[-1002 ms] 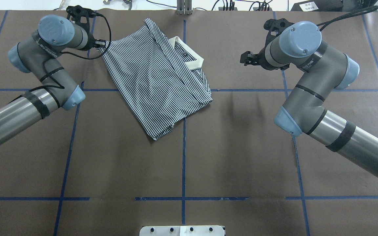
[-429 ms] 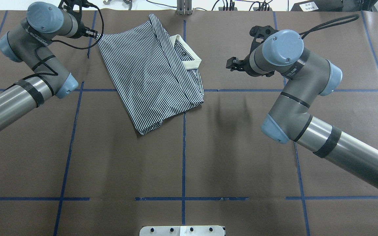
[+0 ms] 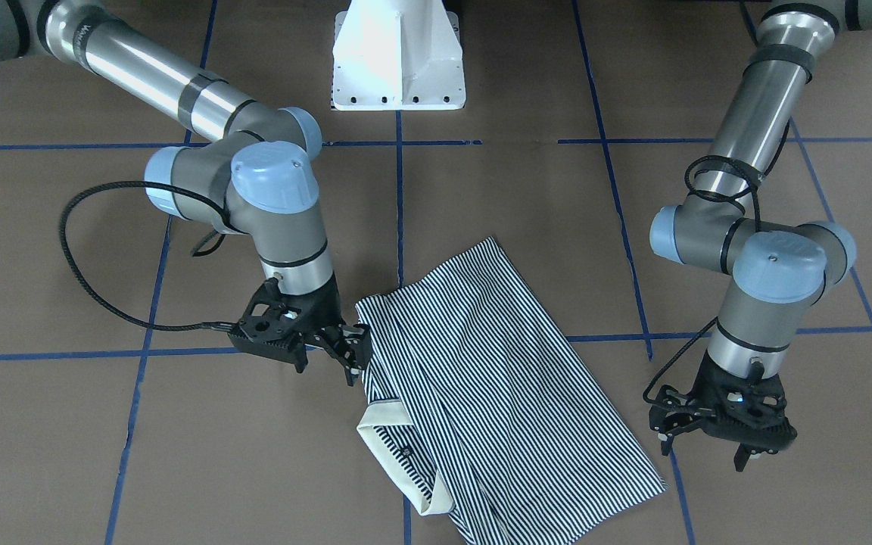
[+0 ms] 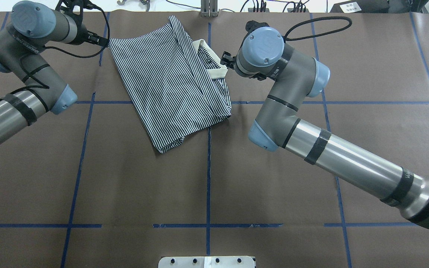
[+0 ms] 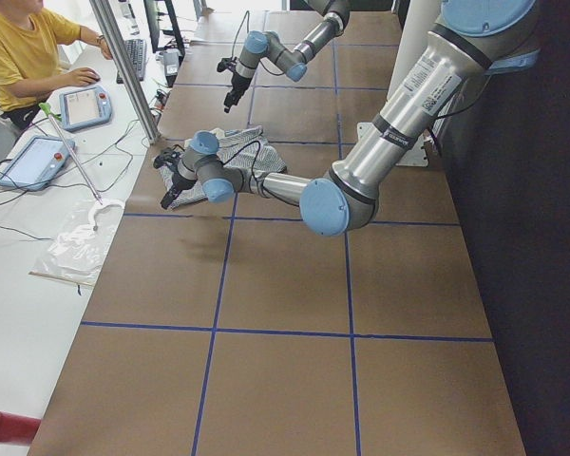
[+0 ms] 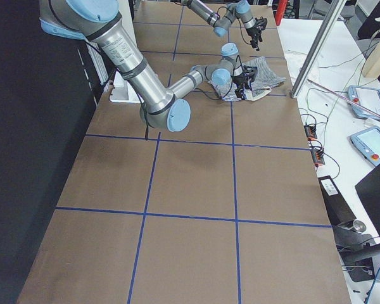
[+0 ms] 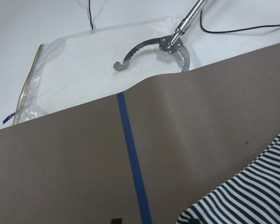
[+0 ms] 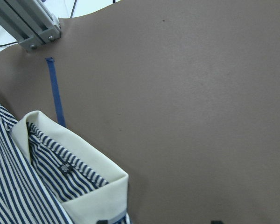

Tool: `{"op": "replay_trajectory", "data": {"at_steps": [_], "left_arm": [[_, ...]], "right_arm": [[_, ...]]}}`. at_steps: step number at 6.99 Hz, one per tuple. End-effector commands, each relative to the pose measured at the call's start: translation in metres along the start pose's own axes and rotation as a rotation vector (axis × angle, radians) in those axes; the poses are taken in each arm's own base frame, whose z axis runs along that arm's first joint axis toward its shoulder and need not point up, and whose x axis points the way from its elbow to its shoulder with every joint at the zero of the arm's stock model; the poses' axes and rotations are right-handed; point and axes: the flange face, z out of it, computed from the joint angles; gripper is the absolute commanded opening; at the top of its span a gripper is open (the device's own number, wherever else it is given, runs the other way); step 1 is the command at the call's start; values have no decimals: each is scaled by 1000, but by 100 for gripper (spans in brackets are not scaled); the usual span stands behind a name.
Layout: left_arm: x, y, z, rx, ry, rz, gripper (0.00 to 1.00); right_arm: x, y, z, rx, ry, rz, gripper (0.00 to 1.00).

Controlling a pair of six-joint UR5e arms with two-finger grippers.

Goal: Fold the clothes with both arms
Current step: 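Release the shirt with the left gripper while the right gripper moves to the collar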

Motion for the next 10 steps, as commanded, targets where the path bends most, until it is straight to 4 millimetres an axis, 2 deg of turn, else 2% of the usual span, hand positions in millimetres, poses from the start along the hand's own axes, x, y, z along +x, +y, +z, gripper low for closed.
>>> {"op": "replay_trajectory", "data": {"at_steps": [1,2,3,5,10], "left_arm": [[-3,5,-3,1,3,-5,100],[-4,6,-2,-3,0,-5,100],[-4,7,-2,-4,2,-5,100],[-5,7,-1,-5,1,-7,100],[-6,9,0,-9,-2,-6,100]], "right_arm": [[-27,13,28,34,10,16,64],[-35,16,41,57,39,13,64],[-47,19,45,65,39,11,64],[-38,36,64,88,62,-4,65],[-35,44,71,116,73,17,64]]}}
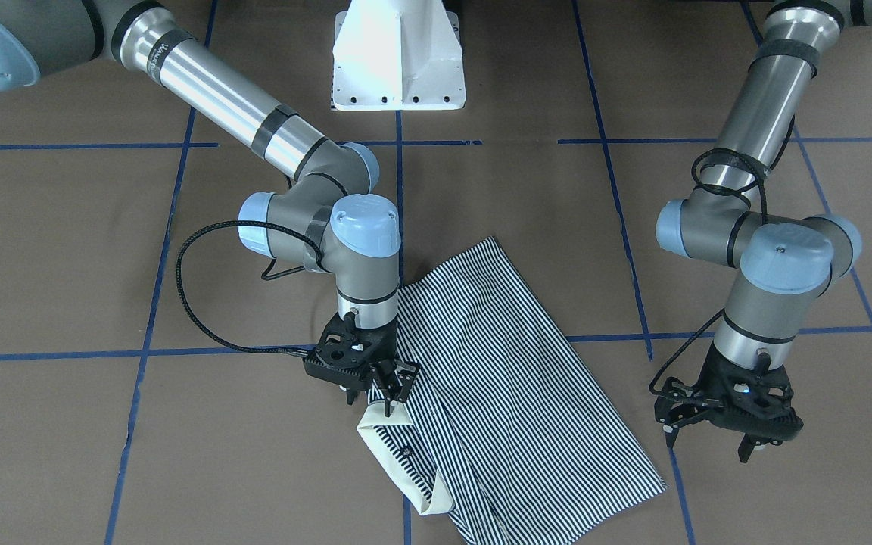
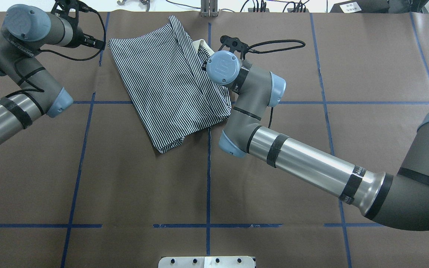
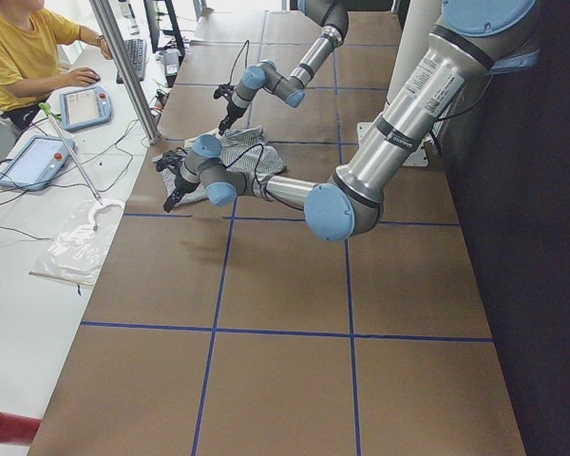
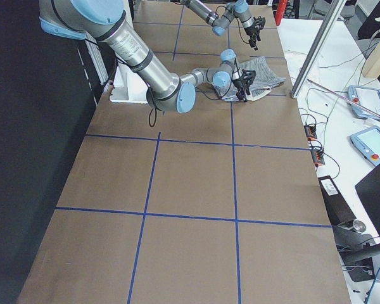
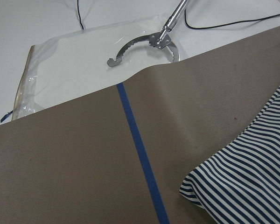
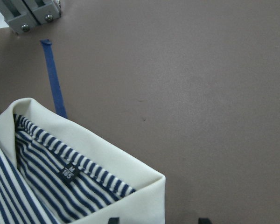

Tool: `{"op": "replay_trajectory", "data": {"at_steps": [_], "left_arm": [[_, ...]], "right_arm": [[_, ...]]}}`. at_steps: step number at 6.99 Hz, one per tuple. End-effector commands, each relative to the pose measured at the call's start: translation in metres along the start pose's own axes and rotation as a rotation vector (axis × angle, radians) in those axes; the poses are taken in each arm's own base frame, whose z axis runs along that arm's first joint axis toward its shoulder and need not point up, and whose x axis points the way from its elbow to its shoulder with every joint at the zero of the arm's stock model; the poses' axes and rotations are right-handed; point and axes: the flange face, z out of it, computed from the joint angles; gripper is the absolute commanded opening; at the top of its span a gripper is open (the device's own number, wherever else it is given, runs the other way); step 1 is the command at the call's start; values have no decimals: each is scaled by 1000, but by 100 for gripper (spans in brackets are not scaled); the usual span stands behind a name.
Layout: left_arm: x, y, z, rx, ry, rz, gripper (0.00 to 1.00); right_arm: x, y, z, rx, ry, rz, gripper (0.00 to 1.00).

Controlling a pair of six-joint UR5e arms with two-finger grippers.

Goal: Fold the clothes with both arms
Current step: 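Release the shirt with the left gripper while the right gripper moves to the collar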

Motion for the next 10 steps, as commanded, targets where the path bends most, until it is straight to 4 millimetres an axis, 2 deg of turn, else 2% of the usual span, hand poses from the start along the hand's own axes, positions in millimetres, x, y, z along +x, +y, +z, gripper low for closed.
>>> {"op": "replay_trajectory", "data": {"at_steps": [1,5,6,7,9,10], "left_arm": [[0,1,0,-1,0,0,100],[-2,3,1,-3,-2,0,100],[-2,3,1,-3,-2,0,100],[-3,4,1,-4,-3,0,100],[-3,4,1,-3,-2,0,100],[-3,4,1,-3,-2,0,100]], "right_arm": [[-1,1,0,7,-1,17,63],[0,5,4,28,-15,73,62],[-6,7,2,25,-18,85,58],[-8,7,1,25,-20,93,46],[-15,7,-4,24,-29,123,0],[-17,7,-5,20,-32,121,0]]}}
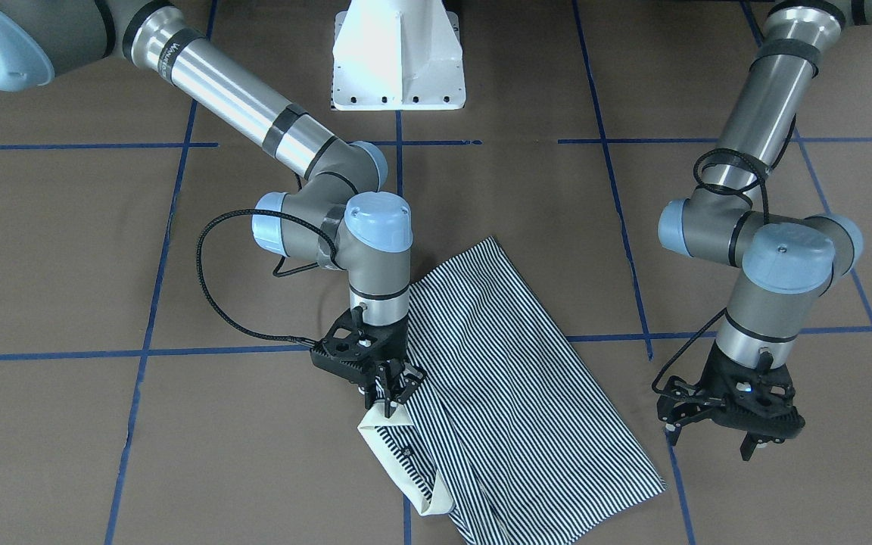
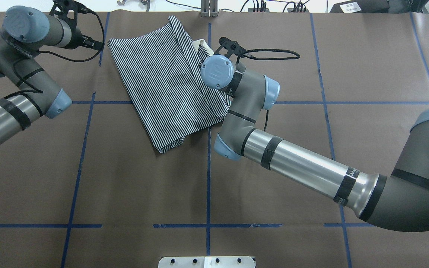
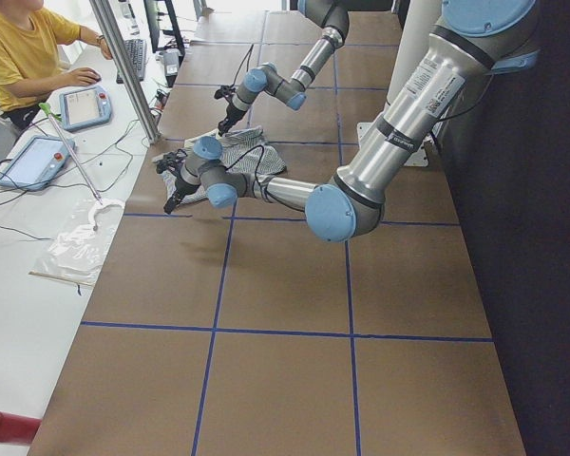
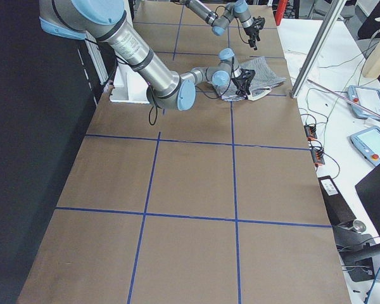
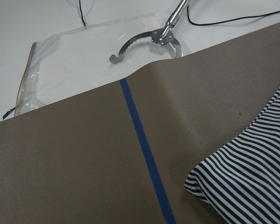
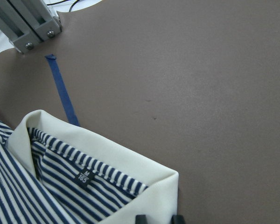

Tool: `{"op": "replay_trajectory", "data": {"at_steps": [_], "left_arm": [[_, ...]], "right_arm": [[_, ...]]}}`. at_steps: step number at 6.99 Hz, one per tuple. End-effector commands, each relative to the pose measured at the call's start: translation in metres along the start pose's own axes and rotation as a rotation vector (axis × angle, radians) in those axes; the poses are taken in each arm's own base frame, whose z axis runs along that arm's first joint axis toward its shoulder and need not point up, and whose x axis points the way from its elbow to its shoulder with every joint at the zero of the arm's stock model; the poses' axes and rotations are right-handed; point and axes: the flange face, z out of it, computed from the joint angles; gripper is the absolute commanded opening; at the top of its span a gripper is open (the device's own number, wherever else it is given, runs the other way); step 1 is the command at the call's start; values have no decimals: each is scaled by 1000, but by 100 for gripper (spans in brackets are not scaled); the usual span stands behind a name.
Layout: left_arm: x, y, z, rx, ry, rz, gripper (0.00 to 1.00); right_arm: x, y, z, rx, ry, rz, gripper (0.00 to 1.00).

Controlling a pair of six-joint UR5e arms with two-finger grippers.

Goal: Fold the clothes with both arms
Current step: 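Release the shirt with the left gripper while the right gripper moves to the collar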

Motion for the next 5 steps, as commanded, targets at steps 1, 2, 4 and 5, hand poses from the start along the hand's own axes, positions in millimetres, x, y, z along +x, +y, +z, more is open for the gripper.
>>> {"op": "replay_trajectory", "data": {"at_steps": [1,2,4,5], "left_arm": [[1,-1,-1,4,1,1,100],[1,-1,-1,3,2,-1,100],[1,-1,-2,5,4,0,100],[1,-1,-2,5,4,0,100]], "right_arm": [[-11,-1,-10,-6,-15,6,0],[-12,-4,-19,-7,-33,9,0],[47,-10,-51,-20,-61,7,0],[78,-6,-67,-28,-48,-1,0]]}}
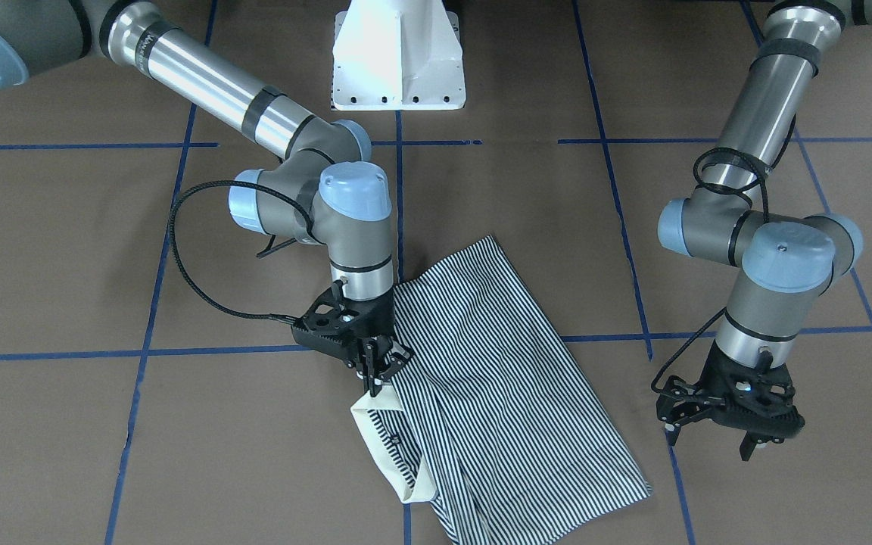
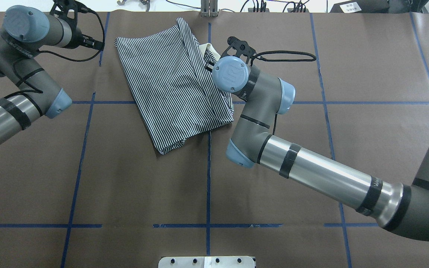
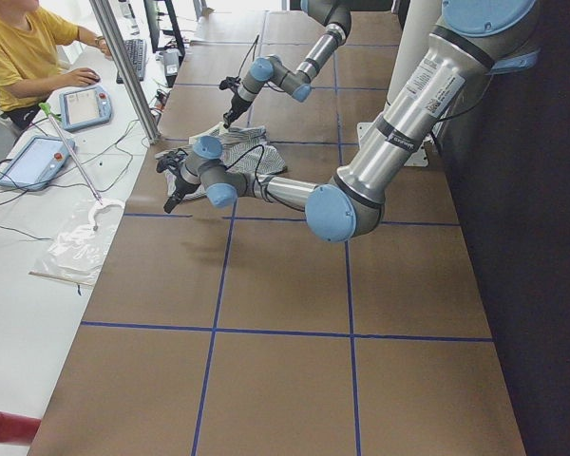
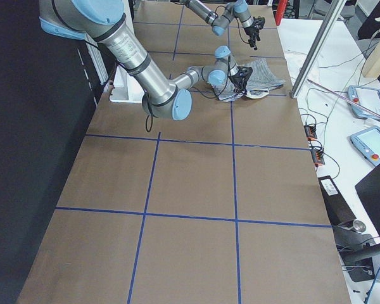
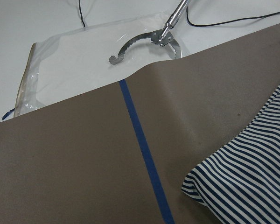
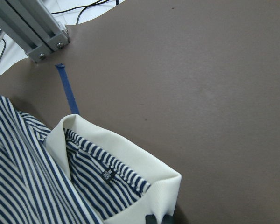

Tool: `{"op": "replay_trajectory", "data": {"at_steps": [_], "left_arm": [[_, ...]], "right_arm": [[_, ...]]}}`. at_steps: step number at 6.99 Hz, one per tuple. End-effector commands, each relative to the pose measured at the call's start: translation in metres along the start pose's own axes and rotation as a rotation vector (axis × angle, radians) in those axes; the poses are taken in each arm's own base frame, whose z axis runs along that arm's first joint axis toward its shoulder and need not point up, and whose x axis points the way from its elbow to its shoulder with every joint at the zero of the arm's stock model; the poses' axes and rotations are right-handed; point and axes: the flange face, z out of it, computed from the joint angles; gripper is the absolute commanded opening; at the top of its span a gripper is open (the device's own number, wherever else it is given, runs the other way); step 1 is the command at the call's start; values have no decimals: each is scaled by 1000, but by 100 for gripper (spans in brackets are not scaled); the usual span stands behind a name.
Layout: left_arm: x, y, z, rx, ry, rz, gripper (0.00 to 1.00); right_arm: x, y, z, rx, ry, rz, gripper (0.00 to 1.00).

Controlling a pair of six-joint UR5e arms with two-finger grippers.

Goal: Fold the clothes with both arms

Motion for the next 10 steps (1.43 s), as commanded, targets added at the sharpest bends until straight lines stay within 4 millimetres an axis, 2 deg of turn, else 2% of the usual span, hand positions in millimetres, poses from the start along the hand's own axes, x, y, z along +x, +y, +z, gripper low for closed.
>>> {"op": "replay_trajectory", "data": {"at_steps": [1,2,3,4,5,6,7,8,9,10], "left_arm": [[1,-2,-1,3,2,1,100],[5,-4,-4,10,8,3,100],[9,-4,-5,12,15,7,100],[11,-4,-5,14,17,8,100],[14,-5,-7,18,20,10,100],[14,-5,-7,17,21,10,100],[14,-5,-7,17,21,10,100],[14,-6,-8,18,22,10,100],[15,-5,-7,17,23,11,100],[14,-4,-6,15,21,10,100]], "right_arm": [[80,-1,-43,-14,2,-11,0],[123,8,-58,-23,1,-20,0],[154,24,-64,0,6,-44,0],[163,45,-63,13,8,-63,0],[166,66,-63,15,8,-81,34],[170,87,-61,60,4,-125,99],[164,82,-70,55,1,-194,100],[155,71,-91,26,-5,-339,100],[152,67,-112,-4,-6,-413,100],[146,71,-130,-14,35,-507,100]]}}
